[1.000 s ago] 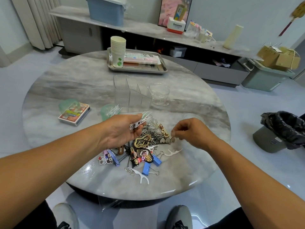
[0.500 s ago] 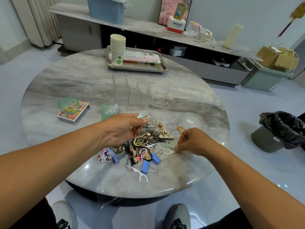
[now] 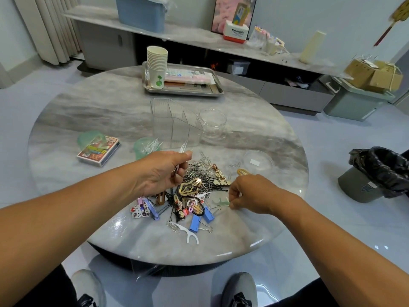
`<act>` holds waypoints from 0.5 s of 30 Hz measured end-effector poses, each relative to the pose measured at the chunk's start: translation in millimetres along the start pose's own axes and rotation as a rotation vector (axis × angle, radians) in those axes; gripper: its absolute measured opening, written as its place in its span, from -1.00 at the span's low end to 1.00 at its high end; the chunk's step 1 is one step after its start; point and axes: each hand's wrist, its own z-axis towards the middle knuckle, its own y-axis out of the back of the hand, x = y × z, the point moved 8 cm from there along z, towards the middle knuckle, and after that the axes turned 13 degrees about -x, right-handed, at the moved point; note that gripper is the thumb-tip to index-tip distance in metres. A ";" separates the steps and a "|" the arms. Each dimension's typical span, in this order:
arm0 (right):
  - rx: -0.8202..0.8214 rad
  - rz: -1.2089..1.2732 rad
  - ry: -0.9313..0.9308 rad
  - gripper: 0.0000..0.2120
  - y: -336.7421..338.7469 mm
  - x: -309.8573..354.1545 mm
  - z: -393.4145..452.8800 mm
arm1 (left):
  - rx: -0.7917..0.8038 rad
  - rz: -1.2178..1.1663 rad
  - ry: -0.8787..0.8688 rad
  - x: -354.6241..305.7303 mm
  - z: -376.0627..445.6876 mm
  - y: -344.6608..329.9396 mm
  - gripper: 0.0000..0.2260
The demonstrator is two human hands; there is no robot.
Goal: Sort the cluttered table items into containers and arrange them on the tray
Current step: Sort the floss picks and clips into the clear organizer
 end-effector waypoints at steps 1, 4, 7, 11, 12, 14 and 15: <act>-0.015 -0.012 0.012 -0.94 1.8 1.6 0.4 | 0.003 0.010 0.000 0.2 0.1 0.2 -0.82; -0.068 -0.015 -0.003 -0.89 7.7 1.0 0.8 | 0.023 0.018 0.000 -0.7 -0.1 -1.0 -0.76; -0.057 -0.038 -0.012 -0.91 7.4 1.0 0.6 | 0.070 -0.035 0.032 -1.2 -3.1 -6.0 -0.73; 0.014 -0.122 0.059 -0.93 3.9 10.9 -0.5 | 0.063 -0.091 0.071 -0.9 -3.7 -5.1 -0.60; 0.021 -0.144 0.076 -0.91 3.8 13.0 -1.0 | 0.063 -0.092 0.077 -0.5 -3.8 -5.3 -0.57; 0.033 -0.186 0.110 -0.91 3.3 17.2 -1.9 | 0.074 -0.097 0.088 0.0 -4.2 -5.9 -0.54; 0.036 -0.196 0.123 -0.94 3.0 19.2 -2.5 | 0.077 -0.099 0.089 -0.1 -4.3 -5.7 -0.52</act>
